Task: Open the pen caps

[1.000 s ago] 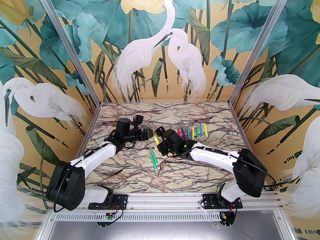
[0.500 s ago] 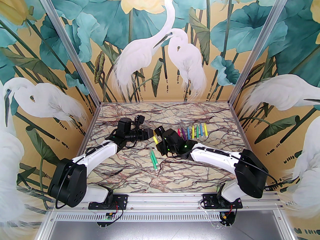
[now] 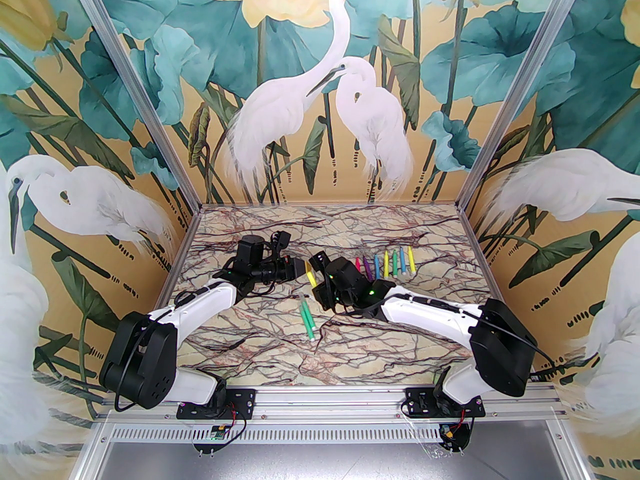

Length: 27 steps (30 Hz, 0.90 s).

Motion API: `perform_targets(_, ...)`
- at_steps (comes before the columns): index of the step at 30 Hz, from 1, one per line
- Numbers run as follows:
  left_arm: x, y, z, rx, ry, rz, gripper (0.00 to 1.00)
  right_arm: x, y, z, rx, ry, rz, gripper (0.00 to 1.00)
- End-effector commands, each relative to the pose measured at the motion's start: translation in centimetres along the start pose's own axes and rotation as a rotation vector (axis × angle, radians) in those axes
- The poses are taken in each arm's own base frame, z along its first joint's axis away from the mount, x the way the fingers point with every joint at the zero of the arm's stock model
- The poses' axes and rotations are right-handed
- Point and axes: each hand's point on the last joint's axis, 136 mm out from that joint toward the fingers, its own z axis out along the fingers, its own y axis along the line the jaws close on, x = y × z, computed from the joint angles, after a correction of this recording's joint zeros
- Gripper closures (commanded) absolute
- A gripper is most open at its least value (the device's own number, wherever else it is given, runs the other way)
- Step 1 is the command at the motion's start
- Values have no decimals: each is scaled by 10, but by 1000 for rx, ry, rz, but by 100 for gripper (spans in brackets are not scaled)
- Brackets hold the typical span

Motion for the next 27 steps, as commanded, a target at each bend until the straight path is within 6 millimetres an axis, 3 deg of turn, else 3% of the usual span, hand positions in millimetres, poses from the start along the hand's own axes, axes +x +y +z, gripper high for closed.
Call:
perform_targets(1, -6, -20, 2, 72, 10, 33, 91, -3, -2, 0, 27, -14, 4, 70)
perform_targets(8, -5, -24, 0, 88, 17, 41, 95, 0, -4, 11, 33, 25, 25, 66)
perform_targets(19, -11, -21, -1, 50, -4, 41, 99, 7, -8, 0, 35, 25, 15, 91)
perform_targets(23, -19, -16, 1, 13, -16, 24, 100, 21, -9, -4, 22, 33, -6, 99)
perform_targets(27, -31, -16, 3, -19, -31, 4, 100, 41, -15, -6, 38, 68, -14, 100)
